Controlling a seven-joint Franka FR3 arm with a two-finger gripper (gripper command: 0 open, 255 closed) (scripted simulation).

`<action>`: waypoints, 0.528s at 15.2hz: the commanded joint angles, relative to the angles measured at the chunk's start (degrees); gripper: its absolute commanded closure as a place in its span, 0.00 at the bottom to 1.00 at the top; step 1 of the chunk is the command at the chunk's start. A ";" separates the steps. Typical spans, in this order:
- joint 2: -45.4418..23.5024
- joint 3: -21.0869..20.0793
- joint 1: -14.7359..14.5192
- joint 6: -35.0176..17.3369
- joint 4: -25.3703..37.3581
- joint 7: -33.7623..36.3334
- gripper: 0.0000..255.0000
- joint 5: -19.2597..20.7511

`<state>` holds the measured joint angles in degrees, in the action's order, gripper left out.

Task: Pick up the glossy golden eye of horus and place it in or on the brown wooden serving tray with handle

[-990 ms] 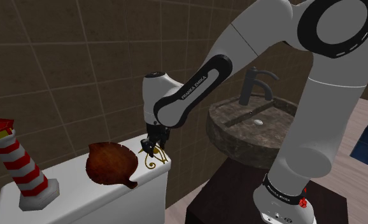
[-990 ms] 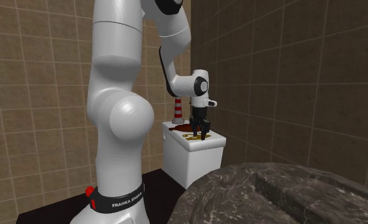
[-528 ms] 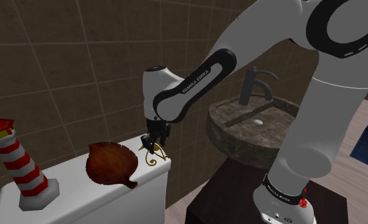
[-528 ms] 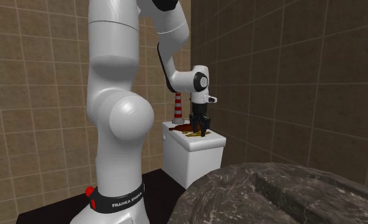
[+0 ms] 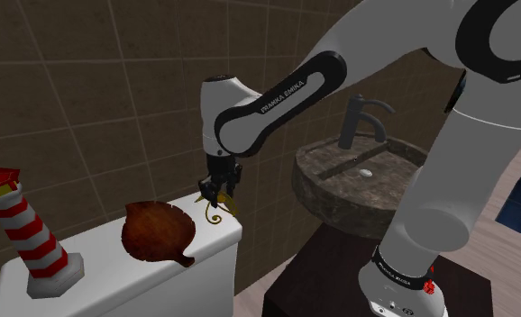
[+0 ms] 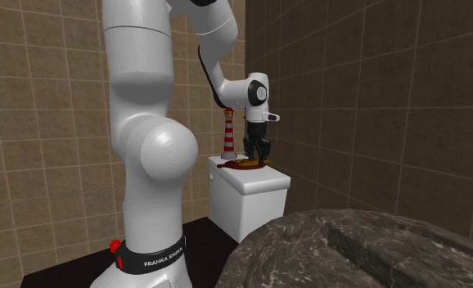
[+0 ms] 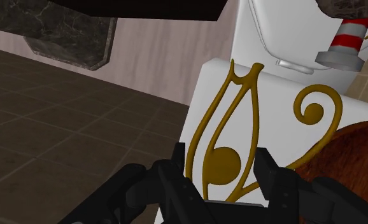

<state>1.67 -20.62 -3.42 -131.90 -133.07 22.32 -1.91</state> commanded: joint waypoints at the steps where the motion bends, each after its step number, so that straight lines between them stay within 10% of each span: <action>1: 0.88 0.03 0.00 1.62 0.75 -0.23 1.00 -0.36; 8: 1.58 -0.45 -0.41 6.07 4.58 0.67 1.00 -0.55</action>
<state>3.88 -20.76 -3.63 -126.39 -129.65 22.26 -2.73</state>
